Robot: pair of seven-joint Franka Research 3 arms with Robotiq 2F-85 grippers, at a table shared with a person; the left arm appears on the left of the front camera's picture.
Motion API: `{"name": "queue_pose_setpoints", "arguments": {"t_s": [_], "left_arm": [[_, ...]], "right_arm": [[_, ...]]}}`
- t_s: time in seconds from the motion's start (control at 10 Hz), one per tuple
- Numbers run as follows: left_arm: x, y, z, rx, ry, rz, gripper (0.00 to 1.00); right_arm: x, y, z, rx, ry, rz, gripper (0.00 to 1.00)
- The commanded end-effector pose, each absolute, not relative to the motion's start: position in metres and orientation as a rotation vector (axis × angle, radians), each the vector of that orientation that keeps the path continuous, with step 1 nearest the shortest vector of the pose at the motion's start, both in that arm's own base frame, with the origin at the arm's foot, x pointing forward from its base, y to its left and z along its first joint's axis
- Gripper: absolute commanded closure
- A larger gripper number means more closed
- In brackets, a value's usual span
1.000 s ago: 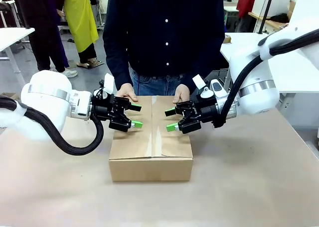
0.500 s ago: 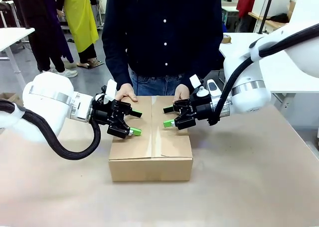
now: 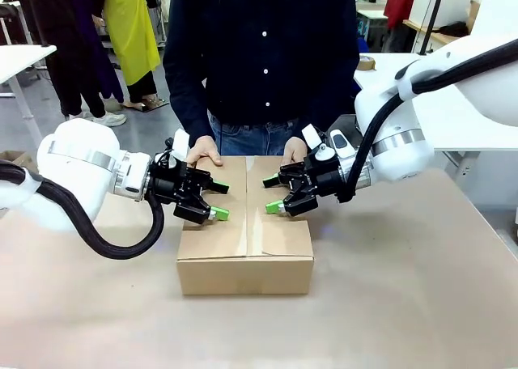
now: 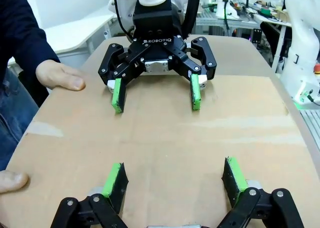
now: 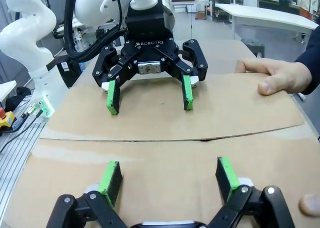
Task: Pack the gift set into the box.
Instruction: Press and hold the closed box until the human finishes sealing it.
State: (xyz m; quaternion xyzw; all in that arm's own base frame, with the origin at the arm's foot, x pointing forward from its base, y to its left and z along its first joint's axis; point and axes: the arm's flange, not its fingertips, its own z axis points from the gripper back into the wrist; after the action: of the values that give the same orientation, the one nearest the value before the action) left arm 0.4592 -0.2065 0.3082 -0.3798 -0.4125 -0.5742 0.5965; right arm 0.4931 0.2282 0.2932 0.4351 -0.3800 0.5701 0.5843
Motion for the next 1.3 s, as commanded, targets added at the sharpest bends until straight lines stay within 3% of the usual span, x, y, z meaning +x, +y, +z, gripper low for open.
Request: {"name": "queue_pose_setpoints", "arguments": {"t_s": [0.0, 0.1, 1.2], "left_arm": [[0.465, -0.206, 0.299, -0.877, -0.891, -1.299, 0.0], [0.459, -0.207, 0.308, -0.882, -0.958, -1.333, 0.0], [0.459, -0.207, 0.308, -0.882, -0.958, -1.333, 0.0]], "right_arm": [[0.492, 0.223, 0.277, 0.962, -0.835, 1.353, 0.0], [0.493, 0.228, 0.293, 1.015, -0.887, 1.33, 0.0], [0.493, 0.228, 0.293, 1.015, -0.887, 1.33, 0.0]]}}
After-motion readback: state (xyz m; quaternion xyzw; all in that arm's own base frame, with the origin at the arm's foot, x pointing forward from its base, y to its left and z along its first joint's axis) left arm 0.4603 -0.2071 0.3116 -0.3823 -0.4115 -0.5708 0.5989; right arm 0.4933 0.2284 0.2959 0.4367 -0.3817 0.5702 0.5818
